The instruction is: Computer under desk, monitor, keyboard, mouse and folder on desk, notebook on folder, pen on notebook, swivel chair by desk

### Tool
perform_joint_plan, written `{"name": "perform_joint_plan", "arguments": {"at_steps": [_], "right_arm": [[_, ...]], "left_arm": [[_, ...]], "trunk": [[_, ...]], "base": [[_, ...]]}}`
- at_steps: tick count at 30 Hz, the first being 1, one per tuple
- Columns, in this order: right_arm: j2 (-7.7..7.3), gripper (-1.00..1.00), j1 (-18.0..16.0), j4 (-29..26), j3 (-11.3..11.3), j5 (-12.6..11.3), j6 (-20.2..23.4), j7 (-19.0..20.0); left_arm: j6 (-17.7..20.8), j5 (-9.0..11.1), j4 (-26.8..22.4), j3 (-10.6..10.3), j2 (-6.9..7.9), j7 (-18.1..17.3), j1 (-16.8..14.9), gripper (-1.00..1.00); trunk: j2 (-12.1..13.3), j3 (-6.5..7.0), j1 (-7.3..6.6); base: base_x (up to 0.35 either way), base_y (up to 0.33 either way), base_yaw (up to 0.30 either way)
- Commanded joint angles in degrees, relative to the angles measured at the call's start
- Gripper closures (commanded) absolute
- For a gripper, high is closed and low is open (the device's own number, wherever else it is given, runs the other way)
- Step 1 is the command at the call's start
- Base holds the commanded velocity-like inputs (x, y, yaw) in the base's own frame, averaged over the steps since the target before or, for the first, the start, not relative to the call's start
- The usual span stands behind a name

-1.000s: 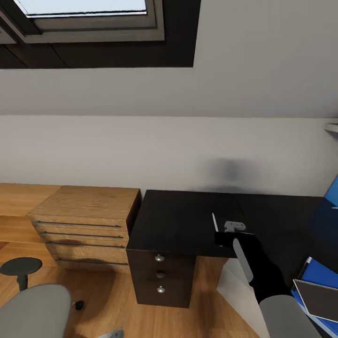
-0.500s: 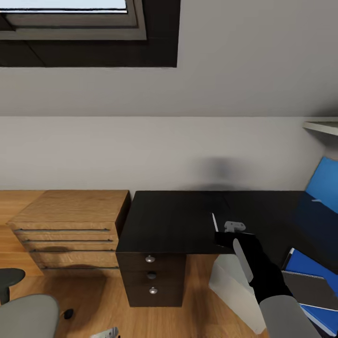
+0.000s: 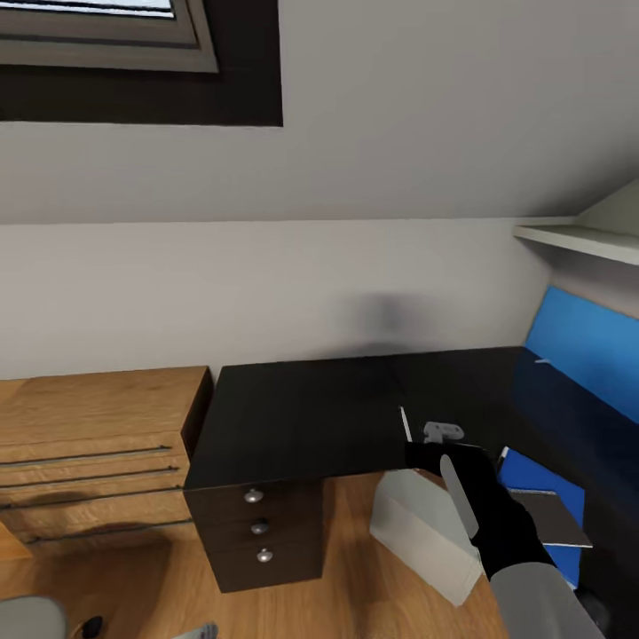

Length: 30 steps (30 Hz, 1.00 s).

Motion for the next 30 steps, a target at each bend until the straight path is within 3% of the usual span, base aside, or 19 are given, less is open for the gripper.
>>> {"name": "perform_joint_plan", "arguments": {"at_steps": [1, 8, 30], "right_arm": [[0.01, 1.00, 0.0, 0.0, 0.0, -0.5, 0.2, -0.2], [0.03, 1.00, 0.0, 0.1, 0.0, -0.5, 0.3, -0.3], [-0.17, 1.00, 0.0, 1.4, 0.0, -0.1, -0.1, -1.5]], "left_arm": [[0.1, 0.4, -0.1, 0.4, 0.07, 0.1, 0.0, -1.00], [0.2, 0.4, -0.2, 3.1, 0.39, 0.1, 0.0, -1.00], [0.4, 0.5, 0.4, 3.5, 0.34, 0.0, 0.0, -1.00]], "trunk": [[-0.1, -0.07, 0.02], [-0.1, -0.07, 0.02], [-0.1, -0.07, 0.02]], "base": [[0.000, 0.000, -0.264], [0.000, 0.000, -0.264], [0.000, 0.000, -0.267]]}}
